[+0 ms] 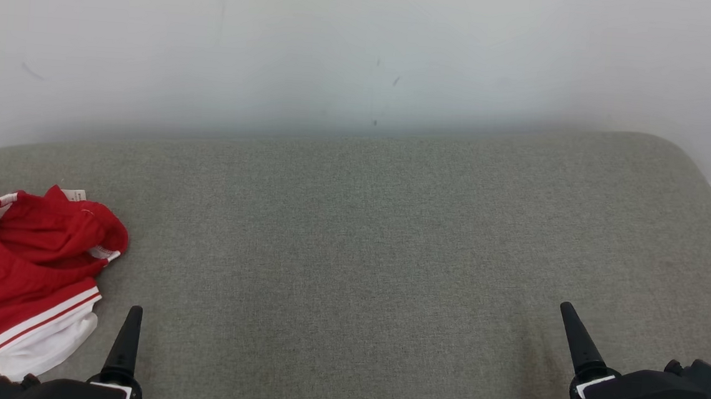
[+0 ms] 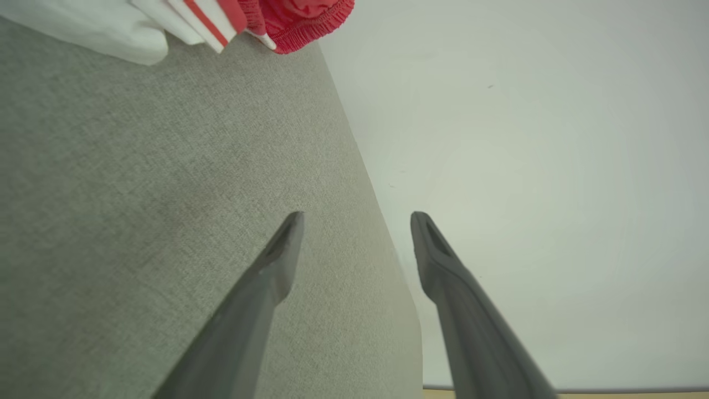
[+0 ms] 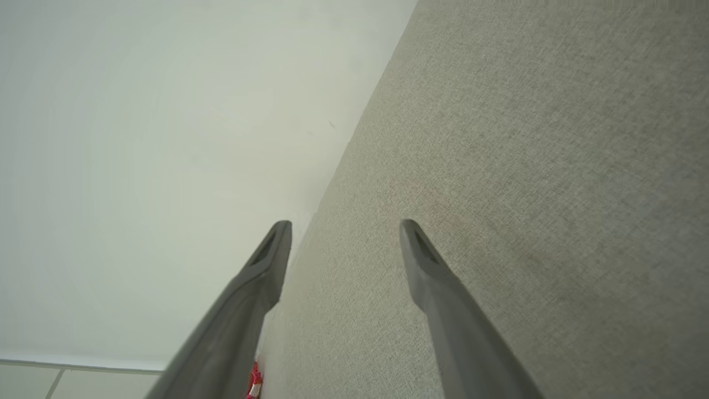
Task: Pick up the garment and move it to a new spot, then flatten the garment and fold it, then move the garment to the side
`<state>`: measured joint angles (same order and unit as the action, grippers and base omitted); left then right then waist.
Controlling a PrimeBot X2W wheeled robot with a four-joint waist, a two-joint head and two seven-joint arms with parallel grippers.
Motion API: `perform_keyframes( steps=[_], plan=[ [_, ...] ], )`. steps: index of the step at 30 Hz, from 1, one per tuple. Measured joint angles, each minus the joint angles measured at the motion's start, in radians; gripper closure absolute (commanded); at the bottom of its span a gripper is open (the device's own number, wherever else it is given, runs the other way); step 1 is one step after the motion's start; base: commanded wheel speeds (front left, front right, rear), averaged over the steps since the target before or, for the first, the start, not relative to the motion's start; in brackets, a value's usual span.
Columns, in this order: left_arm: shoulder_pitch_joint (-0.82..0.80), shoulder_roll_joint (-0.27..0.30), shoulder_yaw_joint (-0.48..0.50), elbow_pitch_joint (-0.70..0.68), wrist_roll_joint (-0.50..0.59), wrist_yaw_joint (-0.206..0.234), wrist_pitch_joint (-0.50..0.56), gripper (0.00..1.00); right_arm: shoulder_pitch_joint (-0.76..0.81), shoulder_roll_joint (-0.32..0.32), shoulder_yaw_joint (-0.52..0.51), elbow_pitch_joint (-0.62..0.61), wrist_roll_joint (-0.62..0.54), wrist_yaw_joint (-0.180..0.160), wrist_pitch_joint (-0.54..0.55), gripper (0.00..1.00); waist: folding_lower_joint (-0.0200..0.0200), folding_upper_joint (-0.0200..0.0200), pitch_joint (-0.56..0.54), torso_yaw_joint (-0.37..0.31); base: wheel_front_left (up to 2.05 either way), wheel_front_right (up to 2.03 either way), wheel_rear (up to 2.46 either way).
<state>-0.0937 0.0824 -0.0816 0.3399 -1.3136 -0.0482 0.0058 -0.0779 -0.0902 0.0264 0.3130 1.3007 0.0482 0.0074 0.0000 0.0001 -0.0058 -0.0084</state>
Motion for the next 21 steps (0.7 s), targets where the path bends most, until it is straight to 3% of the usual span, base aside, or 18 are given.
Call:
perform_keyframes(
  steps=[21],
  plan=[
    [-0.039,0.024,-0.041,0.04,0.32,0.05,-0.077,0.0,-0.039,-0.026,0.083,0.009,-0.324,-0.05,-0.074,0.0,0.0,0.0,-0.006,-0.012,0.0,0.0,0.0]
  ],
)
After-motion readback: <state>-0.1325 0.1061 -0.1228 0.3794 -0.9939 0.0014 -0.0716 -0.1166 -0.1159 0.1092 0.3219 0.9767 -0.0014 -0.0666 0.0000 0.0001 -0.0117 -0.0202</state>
